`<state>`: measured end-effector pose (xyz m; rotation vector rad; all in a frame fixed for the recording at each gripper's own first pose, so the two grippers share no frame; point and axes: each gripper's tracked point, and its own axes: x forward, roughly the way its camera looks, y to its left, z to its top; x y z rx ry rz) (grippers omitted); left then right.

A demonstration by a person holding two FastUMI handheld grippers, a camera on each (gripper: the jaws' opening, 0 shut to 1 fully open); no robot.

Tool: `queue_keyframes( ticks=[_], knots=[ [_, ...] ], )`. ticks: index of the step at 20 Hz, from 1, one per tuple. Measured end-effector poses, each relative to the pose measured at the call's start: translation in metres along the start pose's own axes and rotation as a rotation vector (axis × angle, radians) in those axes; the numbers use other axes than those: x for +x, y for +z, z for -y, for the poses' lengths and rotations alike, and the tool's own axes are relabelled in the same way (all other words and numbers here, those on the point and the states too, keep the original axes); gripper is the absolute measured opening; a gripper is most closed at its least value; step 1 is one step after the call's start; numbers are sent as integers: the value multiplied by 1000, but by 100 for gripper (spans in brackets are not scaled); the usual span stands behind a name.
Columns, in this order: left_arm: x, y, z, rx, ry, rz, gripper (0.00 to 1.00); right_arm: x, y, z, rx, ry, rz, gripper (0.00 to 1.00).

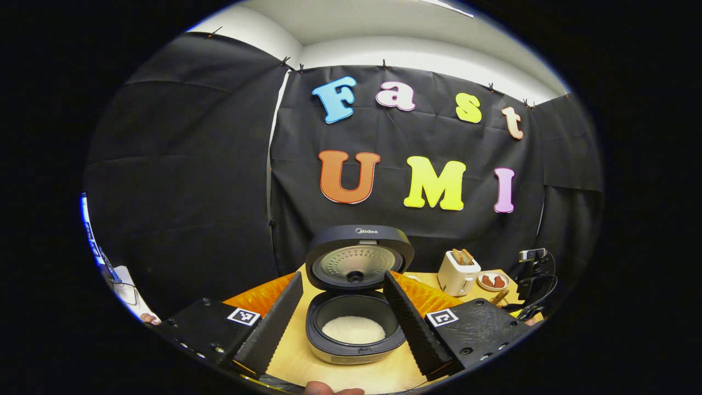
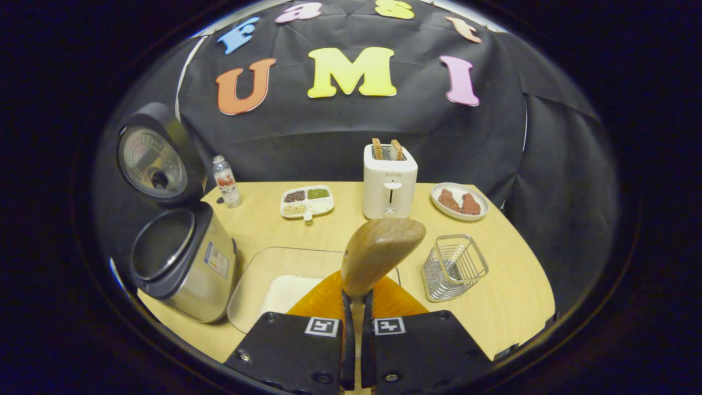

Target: Close the left gripper, press the button to open the rice cooker; take a wooden spoon from the chopstick holder with the right hand, scoop a spoonful of rice and pour it into the rice cooker, then put the wooden spoon back into the chopstick holder.

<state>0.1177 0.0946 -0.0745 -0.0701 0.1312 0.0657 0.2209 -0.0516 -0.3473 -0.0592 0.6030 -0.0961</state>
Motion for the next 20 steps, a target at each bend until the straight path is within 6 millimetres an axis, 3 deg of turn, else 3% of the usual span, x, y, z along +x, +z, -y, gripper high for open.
queue_keyframes(
  ticks=[2, 5, 12, 16, 20],
  knots=[
    [2, -2, -9, -2, -2, -8, 95, 5, -8, 4, -76, -66, -1, 10],
    [2, -8, -21, 0, -2, -27, 95, 9, -16, -10, -33, -65, -13, 10],
    [7, -4, -39, 13, 8, -35, 95, 11, -22, -71, 351, 148, -114, 10],
    [5, -6, -36, 17, 17, -40, 95, 14, -19, -81, 586, 241, -168, 10],
    [2, -2, -27, 22, 18, -29, 95, 17, -25, -70, 748, 266, -208, 10]
  ],
)
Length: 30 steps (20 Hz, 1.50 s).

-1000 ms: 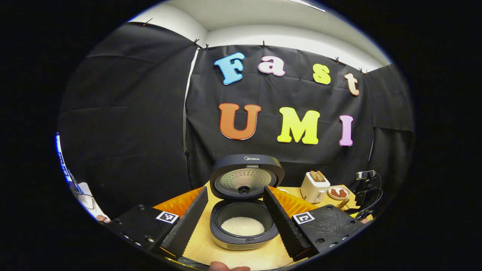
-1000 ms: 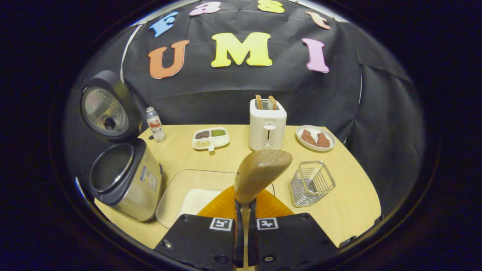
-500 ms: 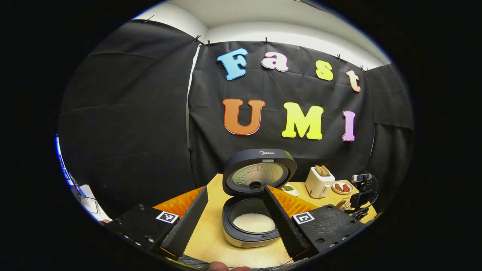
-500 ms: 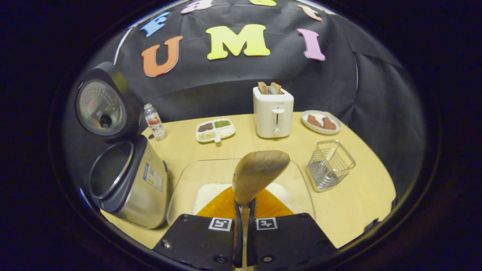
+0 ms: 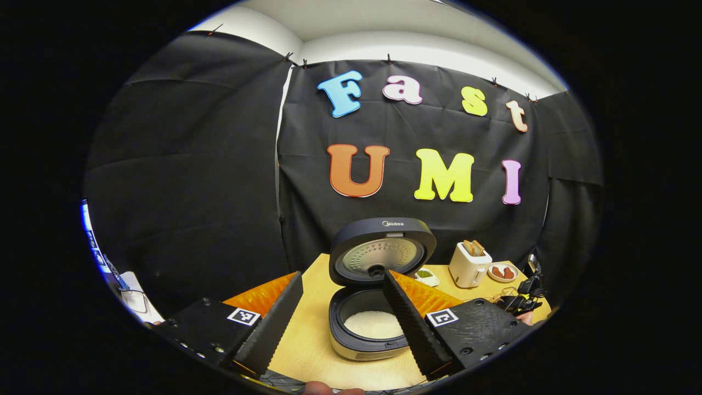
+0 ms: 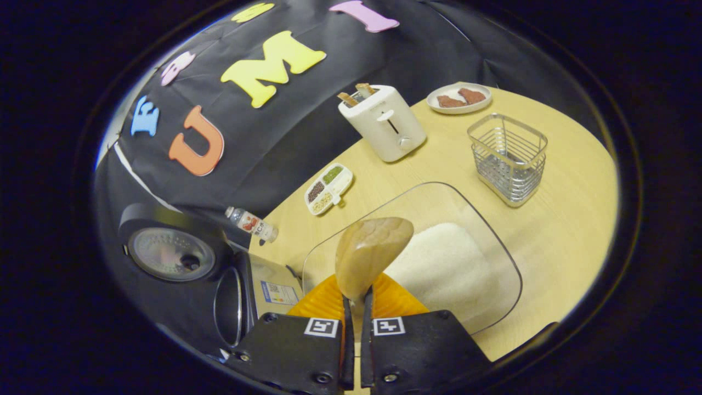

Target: Close the left gripper, press the button to open the rice cooker; take a wooden spoon from the chopstick holder with the right hand, scoop a spoonful of rice and pour it into the rice cooker, then put the wooden spoon back into the chopstick holder.

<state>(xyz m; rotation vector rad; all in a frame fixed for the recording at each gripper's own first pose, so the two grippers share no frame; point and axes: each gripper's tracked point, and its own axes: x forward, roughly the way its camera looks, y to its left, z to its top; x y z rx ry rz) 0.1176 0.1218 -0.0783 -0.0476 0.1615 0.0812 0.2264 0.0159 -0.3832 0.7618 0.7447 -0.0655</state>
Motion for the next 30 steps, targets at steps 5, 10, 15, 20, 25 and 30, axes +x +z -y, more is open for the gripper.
queue_keyframes(
  ticks=[5, 10, 15, 20, 25, 30],
  knots=[
    [-7, 4, 12, -7, 11, 5, 95, -1, 7, 14, 129, 49, -19, 10],
    [-17, 7, 32, -10, 10, 11, 95, -15, 28, 29, 201, 83, 7, 10],
    [-23, 10, 57, -18, 8, 20, 95, -45, 65, 31, 275, 148, 45, 10],
    [-33, 16, 83, -27, 15, 25, 95, -72, 95, 31, 303, 202, 63, 10],
    [-41, 20, 92, -65, 34, 27, 95, -102, 117, 16, 261, 249, 70, 10],
    [-52, 21, 88, -44, 60, 41, 95, -125, 127, -18, 227, 319, 56, 10]
  ],
)
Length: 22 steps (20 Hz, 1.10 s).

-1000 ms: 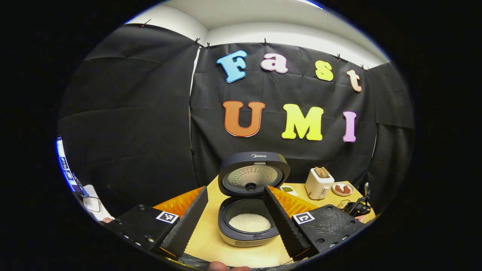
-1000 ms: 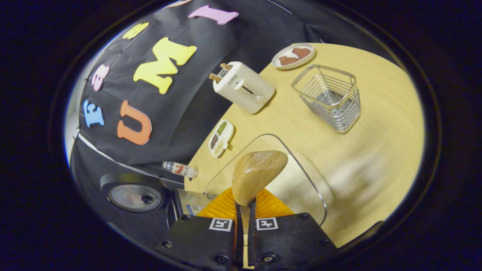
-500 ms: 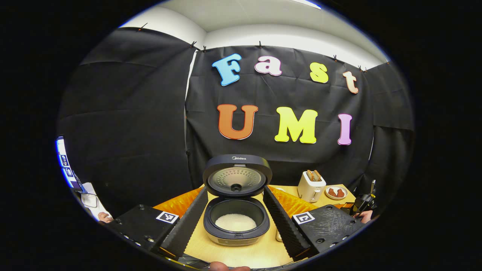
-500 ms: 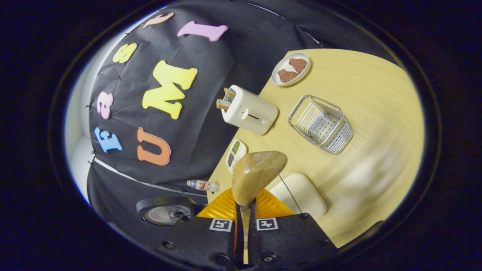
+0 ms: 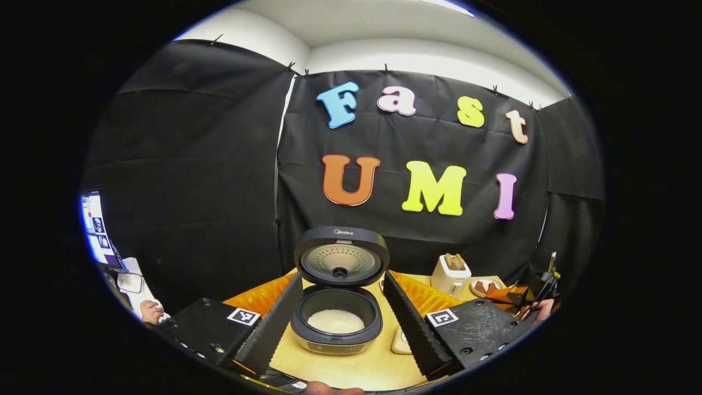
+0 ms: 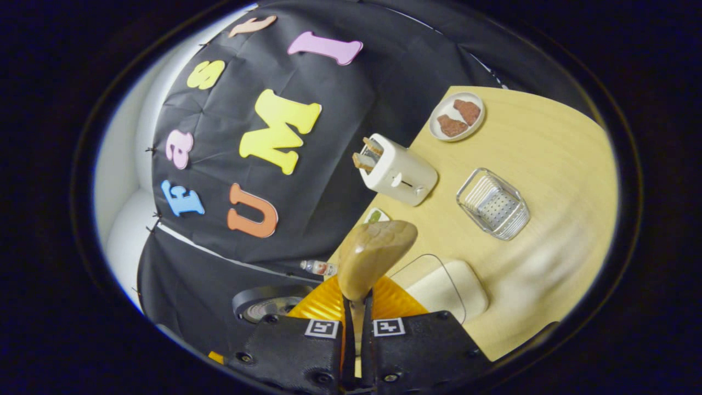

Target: Close the left gripper, press the button to open the rice cooker; take a wooden spoon from the chopstick holder with the right hand, scoop a spoonful of rice and pour it into the rice cooker, then put the wooden spoon back into the chopstick holder.

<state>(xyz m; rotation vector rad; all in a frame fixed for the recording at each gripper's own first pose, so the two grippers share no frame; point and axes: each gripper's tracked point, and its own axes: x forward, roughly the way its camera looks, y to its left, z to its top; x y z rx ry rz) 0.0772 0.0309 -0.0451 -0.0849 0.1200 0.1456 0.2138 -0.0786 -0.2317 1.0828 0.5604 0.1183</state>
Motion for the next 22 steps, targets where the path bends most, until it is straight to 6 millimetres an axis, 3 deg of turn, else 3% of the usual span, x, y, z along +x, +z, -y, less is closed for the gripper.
queue_keyframes(
  ticks=[1, 2, 7, 8, 9, 13, 17, 22],
  knots=[
    [-1, 0, -4, 8, 8, 4, 89, -2, -3, -11, -14, 15, -9, 9],
    [-3, -1, -9, 15, 17, 7, 95, -3, -4, -20, -25, 27, -17, 10],
    [-13, -5, -31, 22, 56, 7, 91, 0, -27, -70, -81, 83, -68, 9],
    [-15, -6, -34, 31, 56, 7, 87, 3, -33, -81, -95, 94, -78, 9],
    [-17, -7, -37, 41, 60, 8, 95, 7, -40, -91, -104, 105, -89, 9],
    [-21, -12, -49, 62, 61, 8, 95, 29, -74, -129, -126, 150, -145, 9],
    [-26, -20, -66, 65, 78, -6, 95, 56, -107, -155, -180, 164, -189, 9],
    [-28, -25, -93, 58, 101, -14, 95, 90, -141, -168, -297, 137, -208, 10]
  ],
)
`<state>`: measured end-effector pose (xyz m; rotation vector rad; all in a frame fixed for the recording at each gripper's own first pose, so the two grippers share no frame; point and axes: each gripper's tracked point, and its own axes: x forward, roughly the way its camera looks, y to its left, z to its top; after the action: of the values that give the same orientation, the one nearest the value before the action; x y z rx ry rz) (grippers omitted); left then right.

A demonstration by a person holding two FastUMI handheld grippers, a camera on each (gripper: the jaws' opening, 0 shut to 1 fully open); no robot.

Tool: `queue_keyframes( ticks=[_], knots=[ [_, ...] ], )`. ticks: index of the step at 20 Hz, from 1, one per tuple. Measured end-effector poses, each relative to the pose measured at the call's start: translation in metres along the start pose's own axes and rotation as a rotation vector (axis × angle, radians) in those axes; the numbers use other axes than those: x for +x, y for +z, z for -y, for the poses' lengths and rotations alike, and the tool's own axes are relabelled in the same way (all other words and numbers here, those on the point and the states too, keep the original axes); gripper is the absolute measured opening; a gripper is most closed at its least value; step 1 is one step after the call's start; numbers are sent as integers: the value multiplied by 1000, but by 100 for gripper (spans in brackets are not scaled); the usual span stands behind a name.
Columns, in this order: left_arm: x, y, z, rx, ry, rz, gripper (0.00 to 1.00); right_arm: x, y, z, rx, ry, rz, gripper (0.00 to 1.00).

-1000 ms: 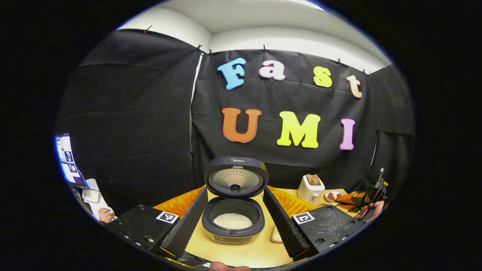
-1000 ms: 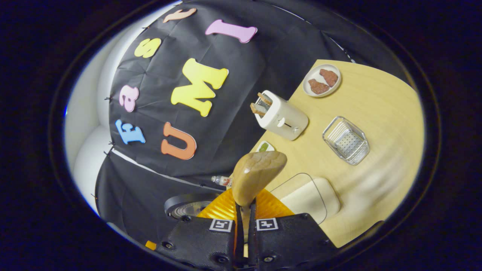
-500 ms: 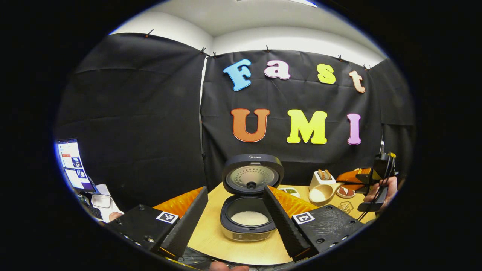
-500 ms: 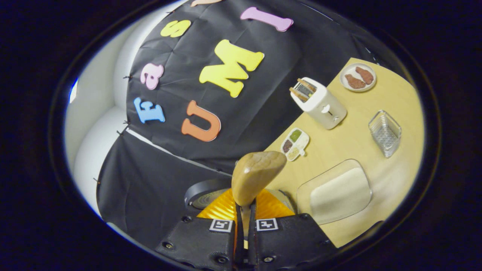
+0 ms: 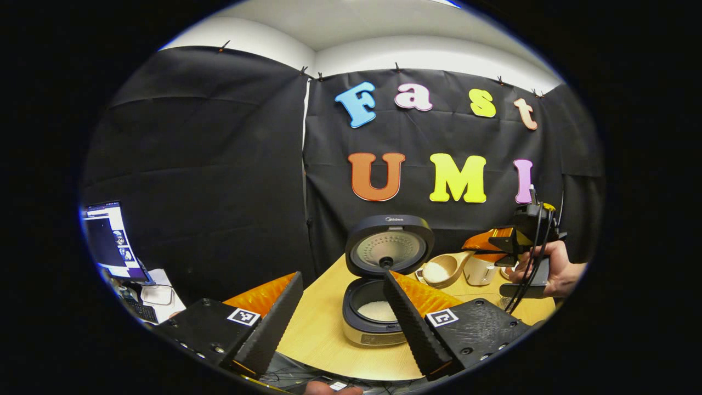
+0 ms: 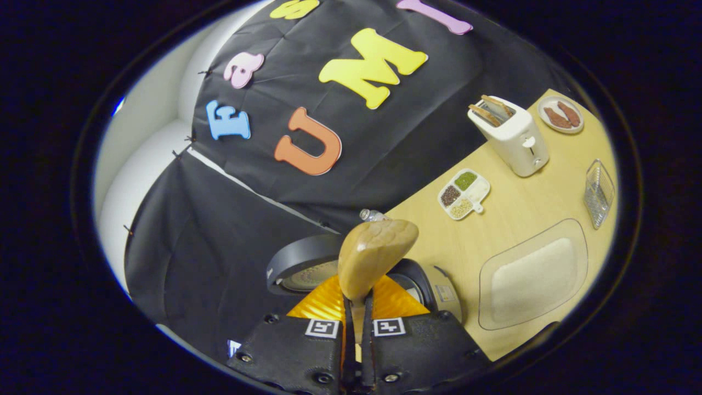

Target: Close the left gripper, press the button to open the rice cooker; take a wooden spoon from the chopstick holder with the right hand, scoop a spoonful of rice and pour it into the rice cooker, then put the wooden spoon back into the chopstick holder.

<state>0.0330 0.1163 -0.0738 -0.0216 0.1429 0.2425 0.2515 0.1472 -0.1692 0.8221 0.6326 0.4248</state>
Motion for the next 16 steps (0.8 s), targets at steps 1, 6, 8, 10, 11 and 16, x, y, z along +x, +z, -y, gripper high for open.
queue_keyframes(
  ticks=[1, 6, 8, 10, 11, 16],
  knots=[
    [0, -1, -5, -1, 7, -2, 95, 6, -3, 0, -29, -18, -1, 10],
    [8, -5, -28, -13, 26, -13, 95, 36, -19, -3, -116, -74, -14, 10],
    [9, -7, -36, -18, 33, -13, 95, 44, -24, -5, -150, -91, -16, 10],
    [11, -13, -40, -29, 28, -28, 95, 52, -30, -8, -191, -103, -24, 10],
    [12, -17, -45, -27, 29, -36, 95, 56, -33, -9, -217, -108, -28, 10],
    [11, -19, -58, -31, 37, -41, 95, 70, -38, -10, -380, -156, -11, 10]
  ],
)
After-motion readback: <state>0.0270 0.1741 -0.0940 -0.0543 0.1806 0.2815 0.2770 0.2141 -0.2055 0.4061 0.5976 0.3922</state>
